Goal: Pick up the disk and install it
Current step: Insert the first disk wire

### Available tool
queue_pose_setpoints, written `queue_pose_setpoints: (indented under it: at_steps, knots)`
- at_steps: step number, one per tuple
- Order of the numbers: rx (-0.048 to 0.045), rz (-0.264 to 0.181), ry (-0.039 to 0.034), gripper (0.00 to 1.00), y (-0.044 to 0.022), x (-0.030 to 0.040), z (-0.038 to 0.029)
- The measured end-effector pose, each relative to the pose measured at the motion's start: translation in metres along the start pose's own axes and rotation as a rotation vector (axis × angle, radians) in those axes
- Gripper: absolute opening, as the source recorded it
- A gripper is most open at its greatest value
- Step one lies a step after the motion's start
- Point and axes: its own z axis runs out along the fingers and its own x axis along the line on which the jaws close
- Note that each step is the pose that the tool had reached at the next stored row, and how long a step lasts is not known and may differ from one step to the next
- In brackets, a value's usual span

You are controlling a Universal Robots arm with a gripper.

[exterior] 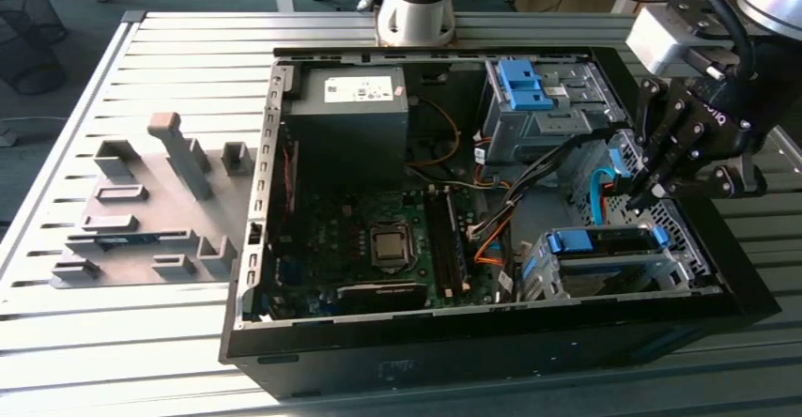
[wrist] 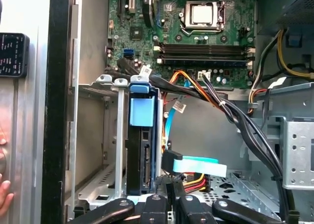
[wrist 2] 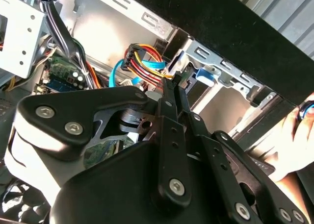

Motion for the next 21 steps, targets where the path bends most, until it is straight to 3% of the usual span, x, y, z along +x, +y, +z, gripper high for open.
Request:
queue_pose_setpoints:
  at_steps: [10,14,21]
  knots:
    - [0.0068,-0.001,0.0001,0.16,0.0047,0.0096,0.0019]
    - [0.0262,-0.001,0.0002,0.16,0.0107,0.0104,0.0026]
    - [0.0367,0.0,0.0004,0.16,0.0131,0.0111,0.004]
